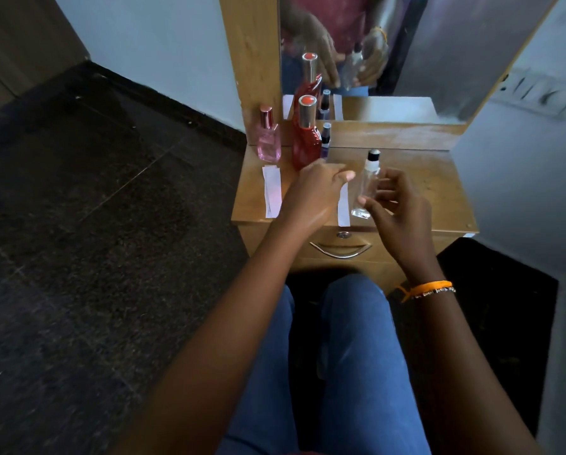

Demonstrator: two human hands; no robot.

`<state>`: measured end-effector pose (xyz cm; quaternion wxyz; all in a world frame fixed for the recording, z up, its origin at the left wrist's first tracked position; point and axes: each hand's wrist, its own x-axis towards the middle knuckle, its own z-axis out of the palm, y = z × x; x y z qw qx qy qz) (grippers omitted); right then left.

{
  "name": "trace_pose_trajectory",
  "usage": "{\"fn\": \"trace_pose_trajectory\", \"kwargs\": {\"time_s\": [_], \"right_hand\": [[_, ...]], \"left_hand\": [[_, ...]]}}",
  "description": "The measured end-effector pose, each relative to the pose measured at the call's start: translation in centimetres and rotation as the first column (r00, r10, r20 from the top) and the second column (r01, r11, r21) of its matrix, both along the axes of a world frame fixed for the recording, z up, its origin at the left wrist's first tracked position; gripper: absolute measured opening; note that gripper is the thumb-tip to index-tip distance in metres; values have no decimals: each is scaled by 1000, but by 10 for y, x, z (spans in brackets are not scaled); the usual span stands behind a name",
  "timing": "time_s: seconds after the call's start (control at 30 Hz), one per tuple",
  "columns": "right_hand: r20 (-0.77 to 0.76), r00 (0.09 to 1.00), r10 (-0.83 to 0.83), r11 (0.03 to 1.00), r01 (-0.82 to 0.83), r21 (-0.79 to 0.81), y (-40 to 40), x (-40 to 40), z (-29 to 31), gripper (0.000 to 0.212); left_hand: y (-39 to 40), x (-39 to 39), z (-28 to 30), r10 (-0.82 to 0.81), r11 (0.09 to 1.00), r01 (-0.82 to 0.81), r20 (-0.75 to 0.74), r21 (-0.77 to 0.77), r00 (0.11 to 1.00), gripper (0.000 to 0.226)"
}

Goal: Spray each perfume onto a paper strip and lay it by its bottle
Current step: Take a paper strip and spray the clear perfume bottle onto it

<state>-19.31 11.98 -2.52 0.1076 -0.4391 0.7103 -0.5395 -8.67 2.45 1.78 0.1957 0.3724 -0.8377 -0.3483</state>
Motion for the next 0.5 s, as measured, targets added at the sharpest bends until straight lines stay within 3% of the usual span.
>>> {"fn": "trace_pose_trajectory", "kwargs": {"time_s": [0.1, 0.2, 0.33, 0.5], "right_hand": [[27, 999, -37, 999, 37, -12, 7, -6, -6, 38], [51, 998, -37, 999, 38, -15, 11, -8, -11, 38], [59, 998, -7, 1000, 7, -4, 13, -9, -16, 38], [86, 996, 5, 1000, -3, -22, 10, -9, -19, 39]], "left_hand": [[-2, -16, -10, 118, 960, -58, 206, -274, 971, 37], [-5, -31, -19, 191, 883, 20, 400, -468, 896, 34], [-3, -41, -31, 218, 869, 45, 463, -494, 859, 31], [2, -39, -37, 192, 895, 19, 423, -446, 886, 29]]}}
